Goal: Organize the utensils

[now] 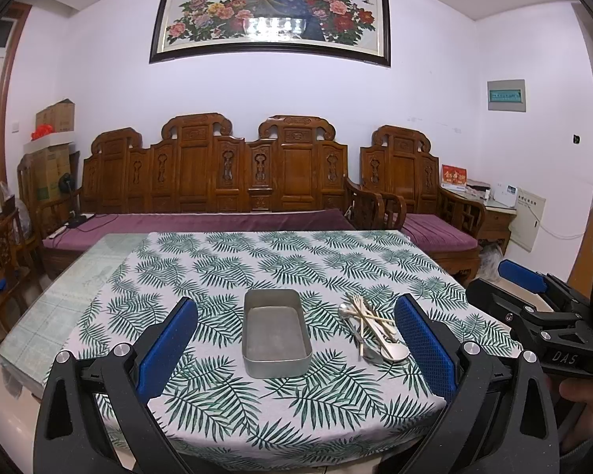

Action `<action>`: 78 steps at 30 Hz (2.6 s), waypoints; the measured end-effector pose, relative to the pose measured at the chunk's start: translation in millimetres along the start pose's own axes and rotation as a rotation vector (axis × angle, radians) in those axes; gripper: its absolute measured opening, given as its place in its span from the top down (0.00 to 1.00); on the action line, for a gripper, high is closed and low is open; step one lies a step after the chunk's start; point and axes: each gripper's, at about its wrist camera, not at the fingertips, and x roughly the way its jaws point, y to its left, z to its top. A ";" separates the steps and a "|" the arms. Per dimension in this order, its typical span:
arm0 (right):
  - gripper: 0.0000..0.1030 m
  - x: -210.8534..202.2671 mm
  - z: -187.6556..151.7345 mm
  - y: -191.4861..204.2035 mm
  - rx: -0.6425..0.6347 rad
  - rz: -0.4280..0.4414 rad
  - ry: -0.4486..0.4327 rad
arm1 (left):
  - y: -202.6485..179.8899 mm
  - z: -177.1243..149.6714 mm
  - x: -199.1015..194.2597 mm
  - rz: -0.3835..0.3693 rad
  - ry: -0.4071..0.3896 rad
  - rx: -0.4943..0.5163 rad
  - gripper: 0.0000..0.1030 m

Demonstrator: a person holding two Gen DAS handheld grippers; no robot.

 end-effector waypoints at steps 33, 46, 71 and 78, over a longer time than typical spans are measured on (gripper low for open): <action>0.02 7.8 -4.1 1.3 0.013 -0.009 0.032 | -3.7 -15.3 8.9 0.001 0.051 -0.002 0.06; 0.11 40.9 -18.0 -44.7 0.019 -0.047 0.087 | -4.0 -39.3 54.3 -0.039 0.184 -0.001 0.06; 0.63 183.1 -59.0 -136.6 0.036 -0.039 0.348 | -26.6 -53.4 172.8 -0.161 0.350 0.064 0.16; 0.70 229.8 -84.8 -146.1 0.044 0.008 0.444 | -31.4 -58.2 203.5 -0.174 0.385 0.067 0.20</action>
